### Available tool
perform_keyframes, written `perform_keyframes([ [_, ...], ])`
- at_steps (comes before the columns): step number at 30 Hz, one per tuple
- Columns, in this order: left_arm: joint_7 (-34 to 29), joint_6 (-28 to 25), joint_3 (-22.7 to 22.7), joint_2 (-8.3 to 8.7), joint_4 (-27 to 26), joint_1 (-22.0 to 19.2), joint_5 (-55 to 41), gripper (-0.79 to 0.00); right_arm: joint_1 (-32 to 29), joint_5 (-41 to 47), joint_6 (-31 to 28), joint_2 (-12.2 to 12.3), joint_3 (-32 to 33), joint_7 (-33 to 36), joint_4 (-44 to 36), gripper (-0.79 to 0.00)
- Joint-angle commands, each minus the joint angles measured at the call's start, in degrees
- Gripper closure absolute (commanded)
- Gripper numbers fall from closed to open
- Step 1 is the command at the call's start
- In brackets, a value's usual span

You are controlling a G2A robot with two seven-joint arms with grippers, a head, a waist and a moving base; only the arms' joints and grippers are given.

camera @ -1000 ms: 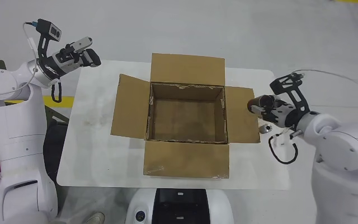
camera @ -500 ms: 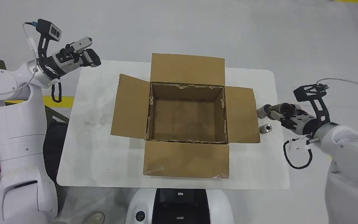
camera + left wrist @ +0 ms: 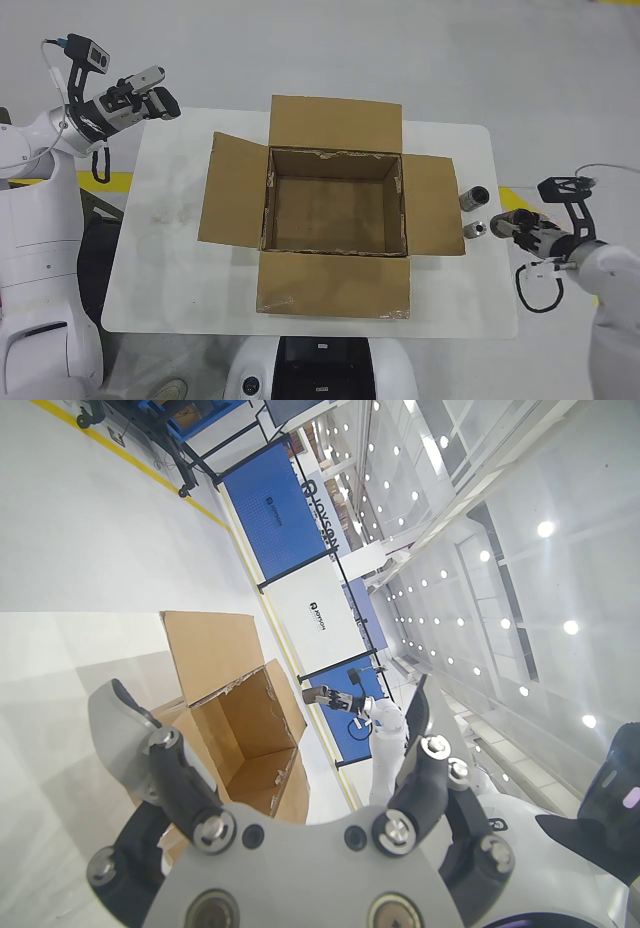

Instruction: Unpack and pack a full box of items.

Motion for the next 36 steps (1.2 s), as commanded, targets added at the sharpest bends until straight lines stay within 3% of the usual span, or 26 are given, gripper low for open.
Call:
perform_keyframes([
  [1, 0.00, 0.00, 0.00, 0.00, 0.00, 0.00, 0.00, -0.785, -0.83, -0.48, -0.08, 0.09, 0.02, -0.77, 1.20, 0.000],
  [16, 0.00, 0.00, 0.00, 0.00, 0.00, 0.00, 0.00, -0.785, -3.16, -0.29, 3.30, 0.52, -1.37, -5.75, 9.95, 0.000],
  [36, 0.00, 0.00, 0.00, 0.00, 0.00, 0.00, 0.00, -0.785, -0.87, -0.91, 4.71, 0.90, -7.67, -11.37, 20.06, 0.000],
])
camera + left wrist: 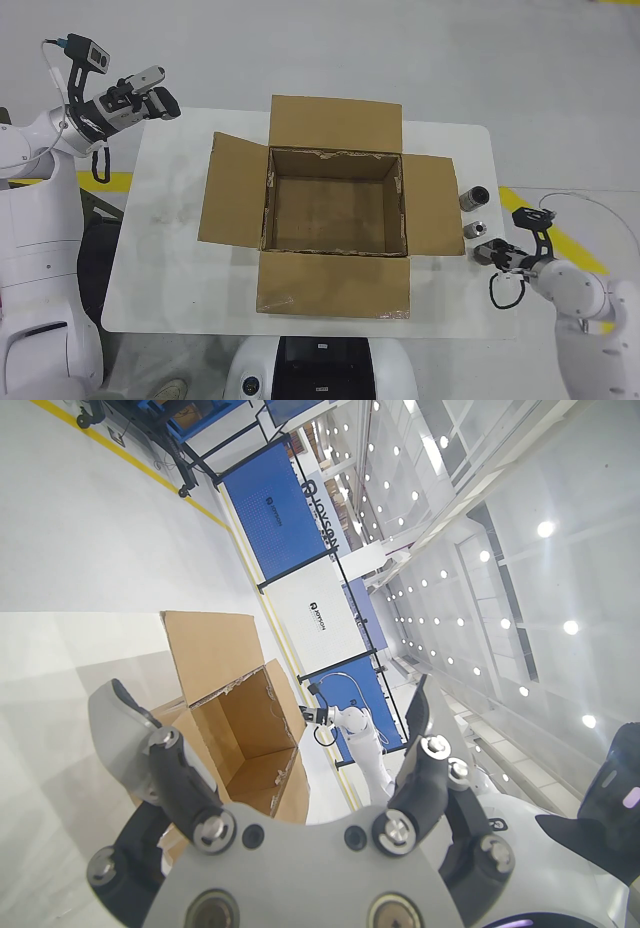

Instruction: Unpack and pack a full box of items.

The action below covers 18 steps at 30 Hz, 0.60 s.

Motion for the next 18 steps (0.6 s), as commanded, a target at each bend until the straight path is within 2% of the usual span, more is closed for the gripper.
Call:
perform_keyframes([
  [1, 0.00, 0.00, 0.00, 0.00, 0.00, 0.00, 0.00, -0.785, 0.13, -0.13, 0.25, 0.05, -0.24, -0.42, 0.46, 0.000],
  [4, 0.00, 0.00, 0.00, 0.00, 0.00, 0.00, 0.00, -0.785, 0.33, -0.36, 0.52, 0.11, -0.93, -0.96, 1.05, -0.031],
  [12, 0.00, 0.00, 0.00, 0.00, 0.00, 0.00, 0.00, -0.785, 1.29, -0.88, 0.40, 0.31, -2.70, -1.67, 2.56, -0.006],
  [14, 0.00, 0.00, 0.00, 0.00, 0.00, 0.00, 0.00, -0.785, 1.49, -0.94, 0.35, 0.36, -3.13, -1.82, 2.93, -0.080],
  [16, 0.00, 0.00, 0.00, 0.00, 0.00, 0.00, 0.00, -0.785, 1.66, -1.19, 0.25, 0.41, -3.63, -1.89, 3.32, -0.206],
  [17, 0.00, 0.00, 0.00, 0.00, 0.00, 0.00, 0.00, -0.785, 1.78, -1.22, 0.29, 0.43, -3.81, -2.01, 3.53, -0.302],
  [18, 0.00, 0.00, 0.00, 0.00, 0.00, 0.00, 0.00, -0.785, 1.87, -1.26, 0.25, 0.45, -4.01, -2.05, 3.73, -0.351],
])
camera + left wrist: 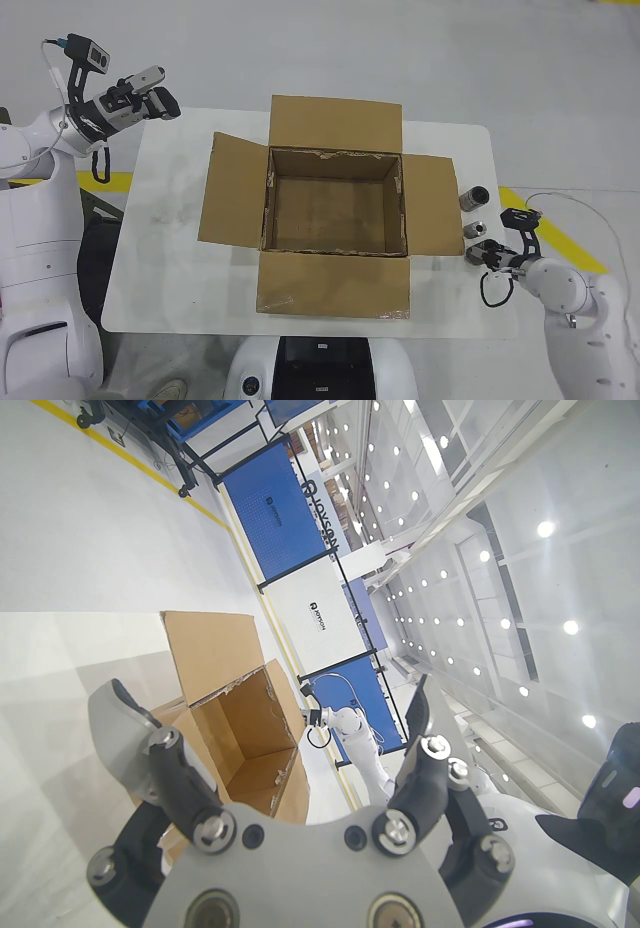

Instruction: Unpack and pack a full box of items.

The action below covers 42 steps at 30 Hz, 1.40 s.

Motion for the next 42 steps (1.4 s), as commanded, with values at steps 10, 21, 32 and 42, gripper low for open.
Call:
perform_keyframes([
  [10, 0.00, 0.00, 0.00, 0.00, 0.00, 0.00, 0.00, -0.785, -1.03, 0.32, 0.43, 0.27, -0.95, -0.11, -1.04, -0.557],
  [21, 0.00, 0.00, 0.00, 0.00, 0.00, 0.00, 0.00, -0.785, -4.92, -2.51, -0.06, 0.97, 1.57, 0.12, -6.57, -0.760],
  [32, 0.00, 0.00, 0.00, 0.00, 0.00, 0.00, 0.00, -0.785, -2.25, -3.68, -0.50, 0.99, -1.77, -3.36, -3.40, -0.757],
  [42, 0.00, 0.00, 0.00, 0.00, 0.00, 0.00, 0.00, -0.785, -0.04, -4.38, 0.18, 1.06, -3.79, -3.43, -0.50, -0.182],
])
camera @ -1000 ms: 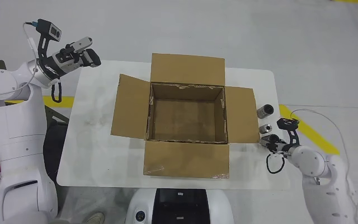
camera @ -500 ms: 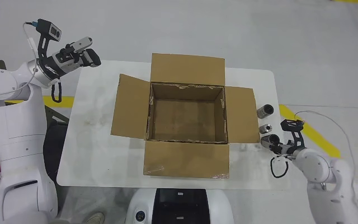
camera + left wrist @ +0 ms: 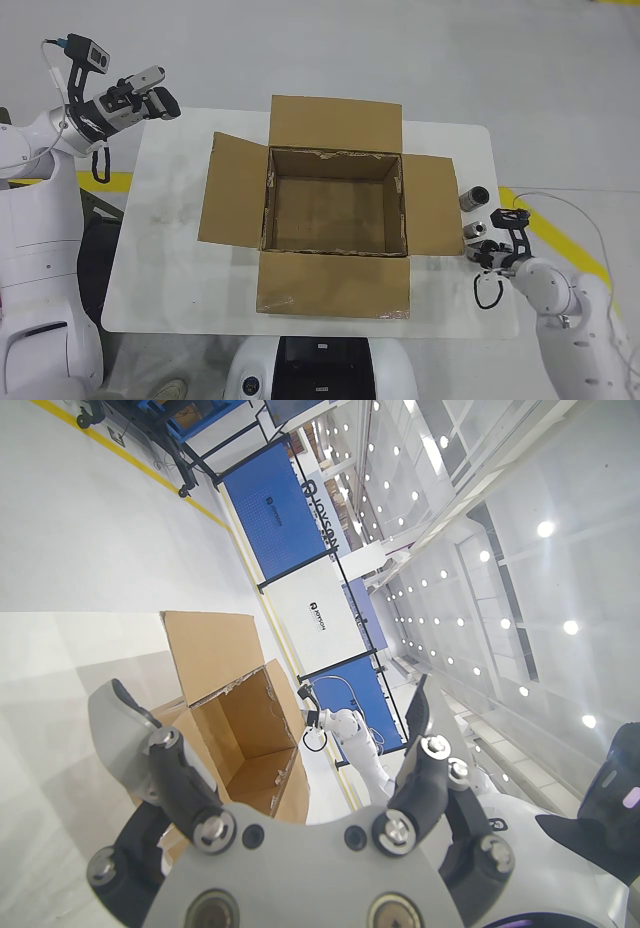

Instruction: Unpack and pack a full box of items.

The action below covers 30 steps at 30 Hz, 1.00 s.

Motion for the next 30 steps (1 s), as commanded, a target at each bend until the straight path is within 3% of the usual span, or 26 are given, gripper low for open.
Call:
perform_keyframes([
  [1, 0.00, 0.00, 0.00, 0.00, 0.00, 0.00, 0.00, -0.785, 0.16, 0.25, 0.08, 0.02, -0.10, -0.07, 0.19, -0.071],
  [3, 0.00, 0.00, 0.00, 0.00, 0.00, 0.00, 0.00, -0.785, 0.13, 0.61, 0.26, 0.03, -0.11, -0.20, 0.28, 0.000],
  [30, 0.00, 0.00, 0.00, 0.00, 0.00, 0.00, 0.00, -0.785, -5.96, 4.63, -0.35, 1.35, 11.01, -0.32, -13.64, 0.000],
])
